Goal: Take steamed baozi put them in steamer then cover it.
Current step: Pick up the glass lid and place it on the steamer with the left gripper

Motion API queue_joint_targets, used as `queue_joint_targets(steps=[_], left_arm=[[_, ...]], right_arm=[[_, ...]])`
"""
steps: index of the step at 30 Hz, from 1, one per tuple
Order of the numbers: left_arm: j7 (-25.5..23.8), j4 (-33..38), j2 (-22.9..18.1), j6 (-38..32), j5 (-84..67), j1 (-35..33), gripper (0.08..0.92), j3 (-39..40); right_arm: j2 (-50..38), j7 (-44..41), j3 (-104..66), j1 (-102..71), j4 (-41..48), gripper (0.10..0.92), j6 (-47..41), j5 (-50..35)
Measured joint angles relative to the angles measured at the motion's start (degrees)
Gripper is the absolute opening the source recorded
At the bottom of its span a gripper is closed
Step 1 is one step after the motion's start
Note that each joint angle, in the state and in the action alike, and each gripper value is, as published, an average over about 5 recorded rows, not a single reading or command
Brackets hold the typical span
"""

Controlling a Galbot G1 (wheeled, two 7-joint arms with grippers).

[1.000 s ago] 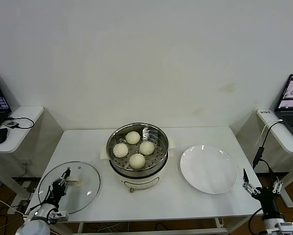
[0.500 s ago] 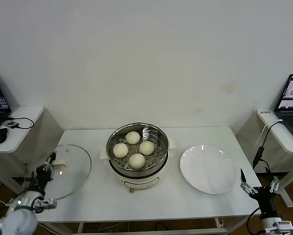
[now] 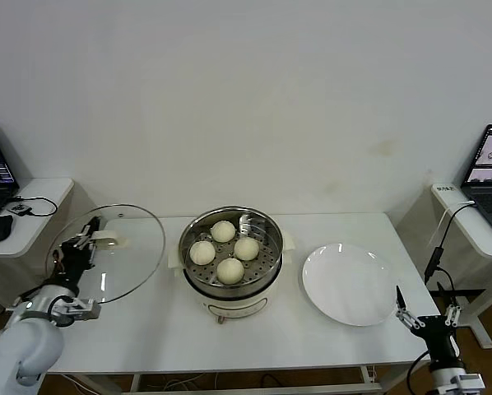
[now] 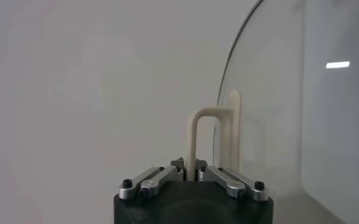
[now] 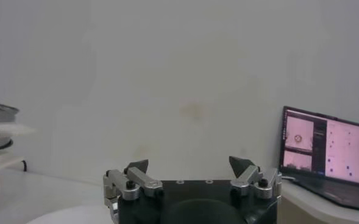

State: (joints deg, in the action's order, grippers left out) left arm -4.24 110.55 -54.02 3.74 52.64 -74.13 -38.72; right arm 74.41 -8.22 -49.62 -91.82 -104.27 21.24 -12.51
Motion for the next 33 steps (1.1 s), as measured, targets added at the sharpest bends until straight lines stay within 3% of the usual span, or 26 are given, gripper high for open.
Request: queue_joint_targets(steps=[13,33], left_arm=[[-3.65,2.03,-1.84,10.42,0.45,9.54,0.156,16.54],[-14.08,-3.97,-16.96,18.85,18.79,22.64,0.156,31.37]], right_arm=[[3.87,1.07,1.12,0.23,-0.79,0.823,1.51,4.63],[8.70,2.75,3.33,2.01,2.39,0.823,4.22,12.52]])
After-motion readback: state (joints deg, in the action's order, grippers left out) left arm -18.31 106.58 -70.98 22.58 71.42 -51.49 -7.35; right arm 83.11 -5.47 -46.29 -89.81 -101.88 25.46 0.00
